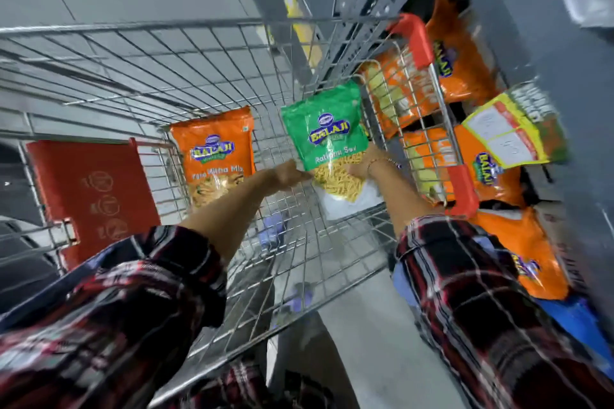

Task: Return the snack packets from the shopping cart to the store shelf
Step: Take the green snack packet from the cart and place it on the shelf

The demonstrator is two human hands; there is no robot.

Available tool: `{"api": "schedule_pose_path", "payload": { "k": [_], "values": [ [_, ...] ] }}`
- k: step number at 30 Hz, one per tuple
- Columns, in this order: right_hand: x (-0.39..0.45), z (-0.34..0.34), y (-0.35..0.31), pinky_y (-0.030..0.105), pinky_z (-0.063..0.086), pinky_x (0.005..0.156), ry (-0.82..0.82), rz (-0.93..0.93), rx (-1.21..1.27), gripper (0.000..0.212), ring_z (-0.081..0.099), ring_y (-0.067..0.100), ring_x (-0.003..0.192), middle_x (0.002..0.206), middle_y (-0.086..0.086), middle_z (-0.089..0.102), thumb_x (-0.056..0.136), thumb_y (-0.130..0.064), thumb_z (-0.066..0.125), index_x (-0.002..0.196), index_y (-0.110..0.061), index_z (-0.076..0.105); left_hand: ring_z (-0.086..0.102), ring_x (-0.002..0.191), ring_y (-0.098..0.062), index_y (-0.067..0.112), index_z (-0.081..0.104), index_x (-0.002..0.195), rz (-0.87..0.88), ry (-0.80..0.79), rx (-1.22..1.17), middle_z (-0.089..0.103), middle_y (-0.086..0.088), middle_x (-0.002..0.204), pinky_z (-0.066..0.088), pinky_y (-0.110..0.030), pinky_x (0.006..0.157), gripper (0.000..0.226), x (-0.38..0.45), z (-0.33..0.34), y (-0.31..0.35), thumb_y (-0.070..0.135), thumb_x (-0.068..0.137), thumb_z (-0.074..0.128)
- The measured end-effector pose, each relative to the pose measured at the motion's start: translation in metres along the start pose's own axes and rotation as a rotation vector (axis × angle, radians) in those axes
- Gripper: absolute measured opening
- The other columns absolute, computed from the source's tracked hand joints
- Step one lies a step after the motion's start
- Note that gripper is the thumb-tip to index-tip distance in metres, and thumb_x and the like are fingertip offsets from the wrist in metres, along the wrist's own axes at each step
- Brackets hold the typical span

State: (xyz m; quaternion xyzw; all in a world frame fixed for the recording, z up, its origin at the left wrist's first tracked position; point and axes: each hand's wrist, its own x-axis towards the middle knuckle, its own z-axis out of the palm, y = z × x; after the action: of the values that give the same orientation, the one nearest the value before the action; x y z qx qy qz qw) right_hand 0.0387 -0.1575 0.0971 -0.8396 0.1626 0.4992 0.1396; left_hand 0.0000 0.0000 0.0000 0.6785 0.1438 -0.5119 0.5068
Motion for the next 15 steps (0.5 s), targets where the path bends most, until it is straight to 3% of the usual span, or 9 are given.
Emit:
{"api": "schedule_pose_path", "payload": {
  "k": [1, 3, 5, 8, 11, 13, 15],
  "values": [
    [0.010, 0.001, 0.000, 0.043, 0.029, 0.109, 0.034, 0.035, -0.008, 0.064, 0.030, 0.041, 0.137, 0.149, 0.032, 0.027, 0.092, -0.015, 0.055, 0.139, 0.014, 0.025, 0.054, 0.109, -0.031, -0.004, 0.046, 0.128, -0.017, -0.008, -0.056, 0.047, -0.011, 0.122, 0.046, -0.037, 0.087, 0.038, 0.007, 0.002, 0.001, 0.012, 0.093, 0.049],
    [0.033, 0.003, 0.003, 0.044, 0.032, 0.109, 0.078, 0.116, -0.004, 0.071, 0.030, 0.040, 0.137, 0.150, 0.029, 0.027, 0.089, -0.021, 0.061, 0.140, 0.011, 0.024, 0.055, 0.094, -0.024, -0.003, 0.046, 0.127, -0.014, -0.011, -0.099, 0.054, -0.008, 0.104, 0.046, -0.034, 0.081, 0.039, 0.016, 0.012, -0.002, 0.019, 0.096, 0.046],
    [0.049, 0.009, 0.005, 0.046, 0.031, 0.111, 0.134, 0.168, 0.008, 0.090, 0.024, 0.039, 0.141, 0.154, 0.027, 0.017, 0.084, -0.029, 0.067, 0.144, 0.008, 0.010, 0.047, 0.070, -0.013, 0.001, 0.057, 0.110, -0.003, 0.006, -0.189, 0.053, -0.001, 0.081, 0.043, -0.024, 0.063, 0.029, 0.025, 0.019, -0.005, 0.022, 0.097, 0.044],
    [0.063, 0.023, 0.009, 0.050, 0.028, 0.112, 0.151, 0.211, -0.041, 0.109, 0.015, 0.040, 0.143, 0.156, 0.027, 0.006, 0.078, -0.039, 0.071, 0.145, 0.005, -0.004, 0.039, 0.057, -0.011, 0.011, 0.060, 0.082, 0.016, 0.064, -0.364, 0.049, -0.002, 0.069, 0.035, -0.018, 0.050, 0.021, 0.028, 0.026, -0.007, 0.018, 0.096, 0.046],
    [0.075, 0.032, 0.019, 0.053, 0.036, 0.106, 0.198, 0.169, -0.018, 0.109, 0.028, 0.041, 0.138, 0.153, 0.026, 0.020, 0.072, -0.044, 0.075, 0.144, 0.005, 0.010, 0.046, 0.056, -0.011, 0.003, 0.063, 0.090, 0.041, 0.093, -0.534, 0.054, -0.003, 0.071, 0.039, -0.020, 0.054, 0.018, 0.029, 0.032, -0.010, 0.014, 0.094, 0.049],
    [0.082, 0.032, 0.027, 0.049, 0.040, 0.106, 0.205, 0.123, 0.079, 0.101, 0.038, 0.040, 0.134, 0.149, 0.025, 0.032, 0.070, -0.046, 0.076, 0.141, 0.004, 0.023, 0.058, 0.065, -0.008, -0.001, 0.062, 0.097, 0.066, 0.055, -0.656, 0.060, -0.003, 0.081, 0.049, -0.020, 0.067, 0.017, 0.028, 0.034, -0.010, 0.008, 0.094, 0.048],
    [0.088, 0.031, 0.033, 0.046, 0.043, 0.105, 0.156, 0.072, 0.196, 0.092, 0.043, 0.036, 0.131, 0.146, 0.022, 0.039, 0.070, -0.044, 0.077, 0.138, 0.001, 0.034, 0.059, 0.076, -0.014, 0.006, 0.061, 0.091, 0.076, 0.031, -0.687, 0.062, -0.004, 0.084, 0.048, -0.028, 0.080, 0.013, 0.027, 0.032, -0.014, 0.008, 0.094, 0.048]
  ]
}}
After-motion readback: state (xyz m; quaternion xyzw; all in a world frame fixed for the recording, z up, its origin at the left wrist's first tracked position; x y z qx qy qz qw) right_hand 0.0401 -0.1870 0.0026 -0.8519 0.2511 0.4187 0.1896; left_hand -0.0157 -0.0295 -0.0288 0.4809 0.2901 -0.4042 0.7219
